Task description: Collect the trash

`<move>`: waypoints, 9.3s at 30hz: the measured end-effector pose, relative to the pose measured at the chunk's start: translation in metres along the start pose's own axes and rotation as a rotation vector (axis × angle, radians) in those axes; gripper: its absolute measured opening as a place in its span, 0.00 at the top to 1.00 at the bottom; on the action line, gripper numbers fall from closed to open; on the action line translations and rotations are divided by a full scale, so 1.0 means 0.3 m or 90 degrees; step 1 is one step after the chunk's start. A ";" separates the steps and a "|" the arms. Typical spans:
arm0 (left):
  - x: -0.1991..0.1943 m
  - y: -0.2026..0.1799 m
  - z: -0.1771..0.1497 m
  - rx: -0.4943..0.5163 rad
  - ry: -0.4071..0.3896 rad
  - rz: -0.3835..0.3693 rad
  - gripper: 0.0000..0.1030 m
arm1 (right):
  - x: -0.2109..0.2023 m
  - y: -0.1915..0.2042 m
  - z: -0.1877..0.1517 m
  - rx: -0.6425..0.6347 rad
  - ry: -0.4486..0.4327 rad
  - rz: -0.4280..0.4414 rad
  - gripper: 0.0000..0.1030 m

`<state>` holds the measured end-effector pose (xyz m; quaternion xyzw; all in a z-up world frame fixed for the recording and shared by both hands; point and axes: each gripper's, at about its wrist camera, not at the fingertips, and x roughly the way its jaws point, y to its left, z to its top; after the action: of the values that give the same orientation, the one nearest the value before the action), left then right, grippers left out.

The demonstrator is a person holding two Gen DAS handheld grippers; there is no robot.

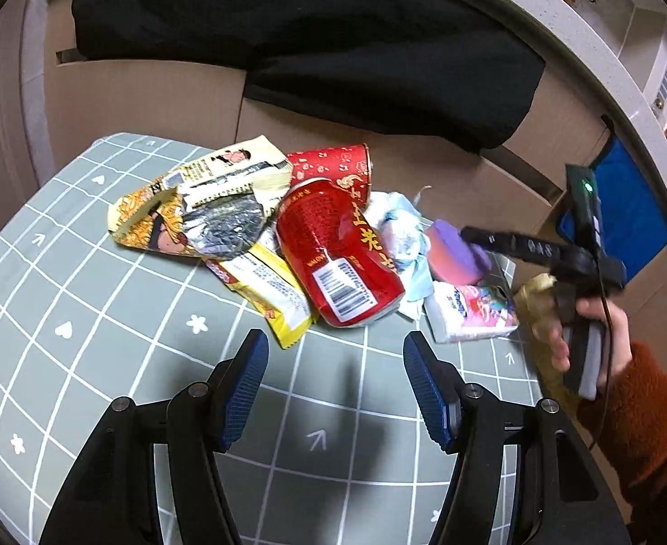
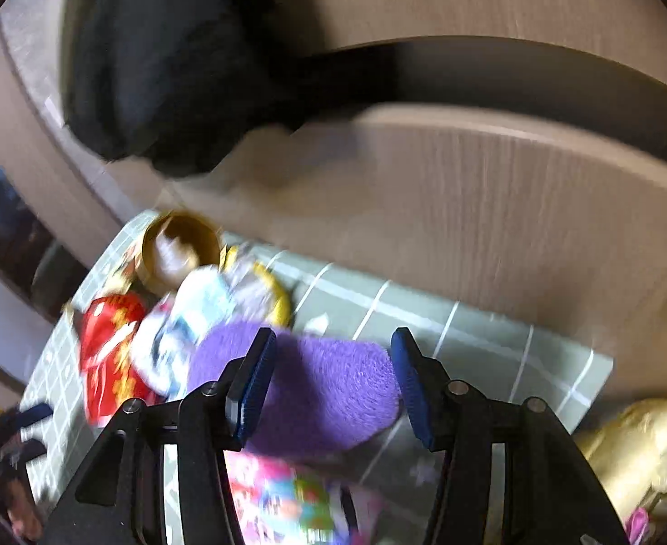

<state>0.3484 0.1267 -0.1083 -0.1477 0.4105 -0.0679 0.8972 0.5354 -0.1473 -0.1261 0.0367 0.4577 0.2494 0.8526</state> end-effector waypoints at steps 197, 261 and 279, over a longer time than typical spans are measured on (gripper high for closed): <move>0.127 -0.668 0.138 0.079 -0.086 -0.053 0.46 | -0.863 -0.331 -0.392 0.077 -0.212 -0.178 0.39; -0.018 0.255 0.225 -0.101 -0.088 0.041 0.53 | 0.001 0.498 0.046 -0.248 -0.038 0.013 0.60; -0.183 0.381 0.057 -0.170 -0.089 0.041 0.53 | 0.098 0.678 -0.096 -0.261 0.103 0.180 0.87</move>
<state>0.3256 0.2517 -0.0952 -0.2568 0.3566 0.0264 0.8979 0.4460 0.0391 -0.1059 -0.0934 0.4548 0.4559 0.7593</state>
